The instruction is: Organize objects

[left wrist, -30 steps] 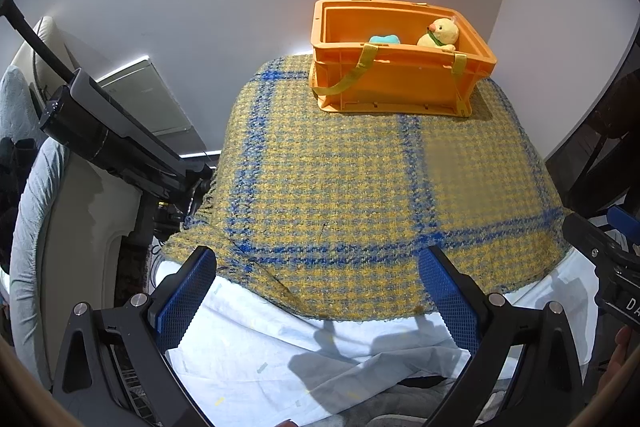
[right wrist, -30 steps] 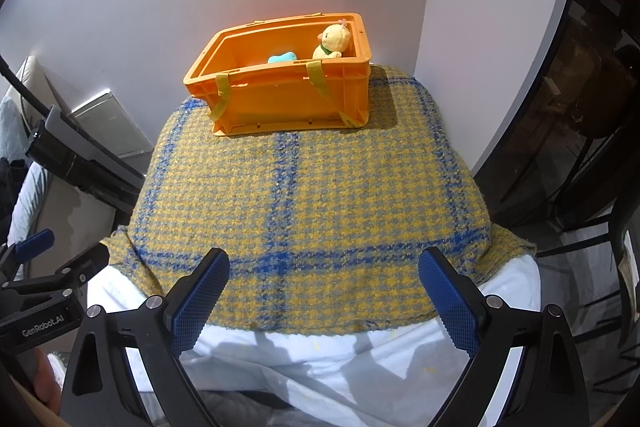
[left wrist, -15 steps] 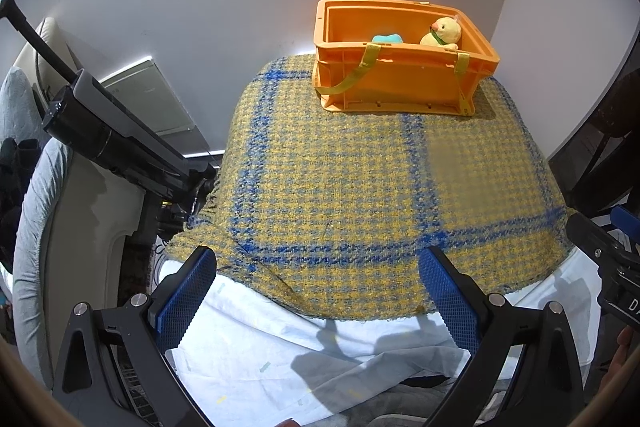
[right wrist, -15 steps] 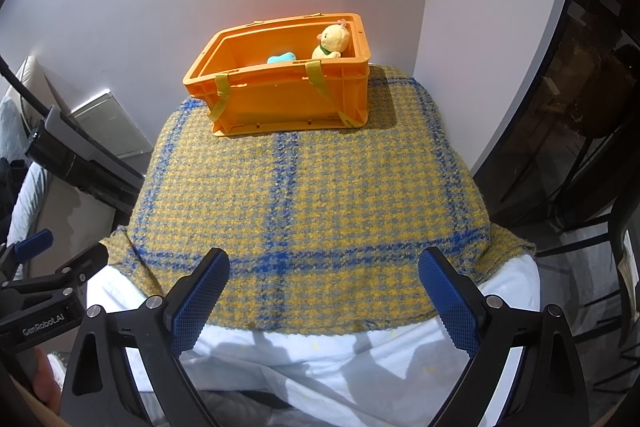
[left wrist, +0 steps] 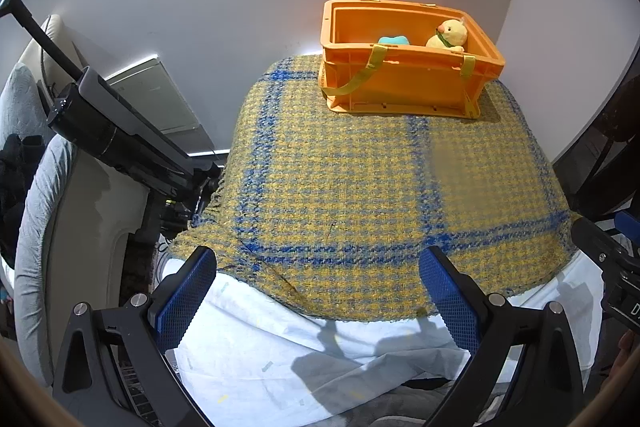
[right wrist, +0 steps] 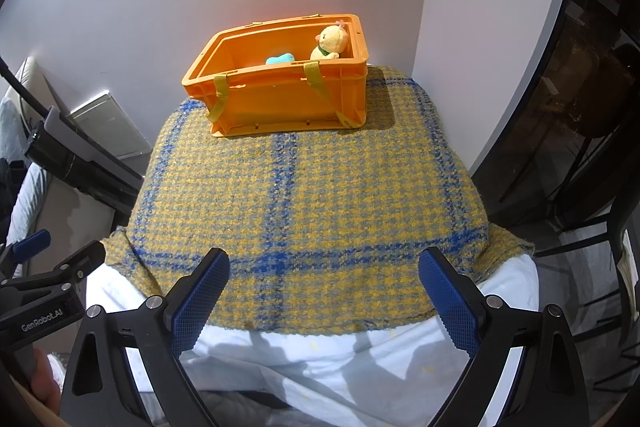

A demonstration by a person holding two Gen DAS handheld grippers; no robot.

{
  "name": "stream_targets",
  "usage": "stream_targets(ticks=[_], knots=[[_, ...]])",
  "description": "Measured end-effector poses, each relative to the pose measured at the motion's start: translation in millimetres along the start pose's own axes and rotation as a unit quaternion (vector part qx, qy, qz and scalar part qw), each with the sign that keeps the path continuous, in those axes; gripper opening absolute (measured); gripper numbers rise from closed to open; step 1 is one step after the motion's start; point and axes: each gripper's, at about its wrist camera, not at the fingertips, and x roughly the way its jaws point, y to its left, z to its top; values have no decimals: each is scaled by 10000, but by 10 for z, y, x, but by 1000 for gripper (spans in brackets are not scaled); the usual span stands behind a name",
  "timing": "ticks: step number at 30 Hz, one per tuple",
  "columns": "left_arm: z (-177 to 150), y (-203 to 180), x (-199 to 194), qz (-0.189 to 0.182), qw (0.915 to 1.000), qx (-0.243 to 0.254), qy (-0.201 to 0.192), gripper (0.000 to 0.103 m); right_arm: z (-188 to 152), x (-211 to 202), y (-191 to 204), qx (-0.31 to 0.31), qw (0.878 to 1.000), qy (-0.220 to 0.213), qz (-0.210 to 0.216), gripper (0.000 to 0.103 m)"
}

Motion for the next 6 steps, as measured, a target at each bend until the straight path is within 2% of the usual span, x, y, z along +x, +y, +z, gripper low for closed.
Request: stream_targets(ticks=[6], knots=[[-9,-16,-7,29,10000,25,-38,103,-9,-23,29,-57,9999,-67,-71,96]])
